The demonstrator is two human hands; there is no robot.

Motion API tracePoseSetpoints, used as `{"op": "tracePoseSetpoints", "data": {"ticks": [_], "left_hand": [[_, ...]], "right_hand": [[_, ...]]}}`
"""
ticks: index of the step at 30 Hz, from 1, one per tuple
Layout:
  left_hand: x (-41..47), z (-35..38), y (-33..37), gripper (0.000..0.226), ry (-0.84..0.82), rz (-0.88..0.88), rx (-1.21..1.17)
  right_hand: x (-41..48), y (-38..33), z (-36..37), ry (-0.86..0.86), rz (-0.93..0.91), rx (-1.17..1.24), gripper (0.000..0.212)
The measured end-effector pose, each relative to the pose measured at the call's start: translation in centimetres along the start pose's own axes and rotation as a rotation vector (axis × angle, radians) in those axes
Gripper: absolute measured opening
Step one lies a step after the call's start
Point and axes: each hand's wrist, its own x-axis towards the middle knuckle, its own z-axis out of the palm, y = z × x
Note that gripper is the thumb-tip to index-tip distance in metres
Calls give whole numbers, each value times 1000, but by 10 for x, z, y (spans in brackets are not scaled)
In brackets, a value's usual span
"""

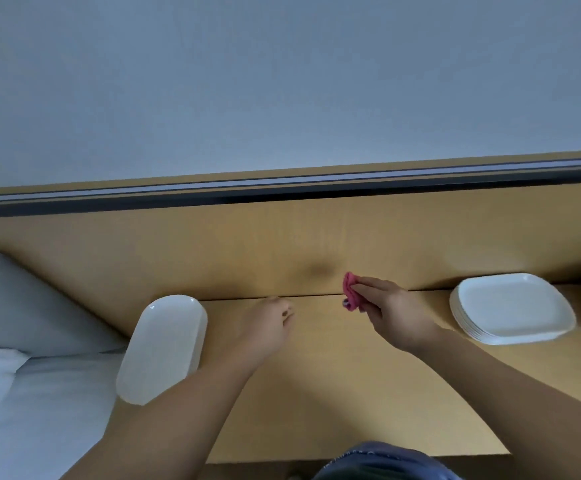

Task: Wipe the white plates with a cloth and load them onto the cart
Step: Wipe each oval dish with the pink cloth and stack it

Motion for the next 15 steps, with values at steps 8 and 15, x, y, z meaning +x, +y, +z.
{"op": "tracePoseSetpoints", "data": {"ticks": [8, 15], "left_hand": [[45, 61, 138, 29, -25, 192, -30], [73, 112, 233, 38, -99, 234, -52]], "right_hand": [[-91, 67, -94, 200, 211, -94, 23], [-153, 138, -152, 199, 357, -103, 29]]}}
